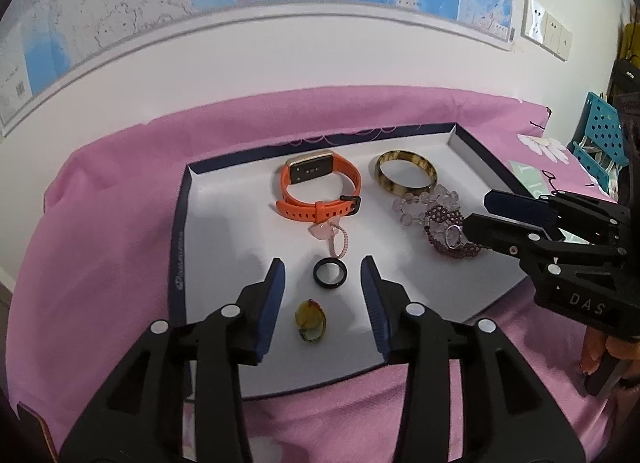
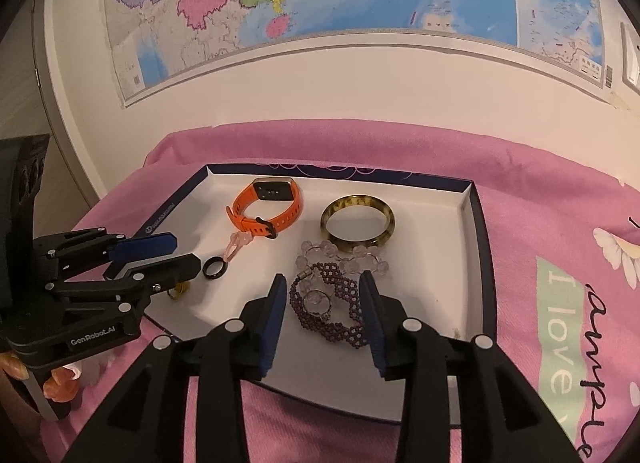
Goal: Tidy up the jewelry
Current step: 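Open the left tool to drop the pendant while the right tool releases the silver ring, then withdraw both open tools from the tray toward the green ring, then lower the left tool over the green-stone ring while the right tool approaches the gold ring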
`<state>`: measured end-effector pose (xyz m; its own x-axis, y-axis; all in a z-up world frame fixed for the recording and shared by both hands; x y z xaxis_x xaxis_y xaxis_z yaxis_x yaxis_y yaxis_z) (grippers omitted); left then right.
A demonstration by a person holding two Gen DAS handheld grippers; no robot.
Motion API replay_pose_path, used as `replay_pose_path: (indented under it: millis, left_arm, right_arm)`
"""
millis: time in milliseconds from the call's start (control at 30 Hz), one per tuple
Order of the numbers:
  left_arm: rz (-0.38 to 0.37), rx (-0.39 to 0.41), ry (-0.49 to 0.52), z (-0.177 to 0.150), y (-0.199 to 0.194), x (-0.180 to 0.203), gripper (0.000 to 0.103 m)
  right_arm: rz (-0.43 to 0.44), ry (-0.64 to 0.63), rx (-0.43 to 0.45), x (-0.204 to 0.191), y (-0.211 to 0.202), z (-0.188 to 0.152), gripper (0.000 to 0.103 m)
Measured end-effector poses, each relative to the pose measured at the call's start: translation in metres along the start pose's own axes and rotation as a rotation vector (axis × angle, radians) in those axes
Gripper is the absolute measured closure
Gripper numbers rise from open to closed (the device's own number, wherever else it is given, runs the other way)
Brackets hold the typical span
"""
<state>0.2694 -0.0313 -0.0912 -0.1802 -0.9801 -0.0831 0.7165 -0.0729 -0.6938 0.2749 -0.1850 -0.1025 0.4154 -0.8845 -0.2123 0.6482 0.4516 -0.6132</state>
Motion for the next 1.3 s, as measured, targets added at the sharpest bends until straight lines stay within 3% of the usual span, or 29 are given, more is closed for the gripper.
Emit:
replay_pose_path:
  millis: [200, 300, 933, 1300]
  left_arm:
    - [0.012, 0.059, 0.020, -0.001, -0.026, 0.001, 0.045]
    - [0.023, 0.080, 0.025, -0.003, -0.037, 0.000, 0.040]
    - [-0.007, 0.107, 0.017, -0.030, -0.078, 0.005, 0.038]
    - [-0.041, 0.076, 0.053, -0.063, -0.087, 0.012, 0.036]
  right_arm:
    - [0.010, 0.007, 0.022, -0.002, -0.012, 0.000, 0.057]
    - [0.016, 0.007, 0.041, -0.004, -0.021, -0.001, 0.048]
    - [0.057, 0.027, 0.078, -0.019, -0.065, -0.025, 0.043]
    - [0.036, 0.009, 0.039, -0.023, -0.090, -0.059, 0.037]
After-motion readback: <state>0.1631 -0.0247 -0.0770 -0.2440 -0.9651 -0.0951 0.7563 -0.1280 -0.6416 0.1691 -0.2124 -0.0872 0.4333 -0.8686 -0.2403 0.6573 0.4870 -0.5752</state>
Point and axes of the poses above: each gripper's, at about its wrist camera, not at the fingertips, and y roughly the way its jaws point, x to its right, z to its top, the point moved 4 cm from there along y, roughly the way its jaws point, and after that the axes turned 6 degrees about z, right-handed, at the moved point
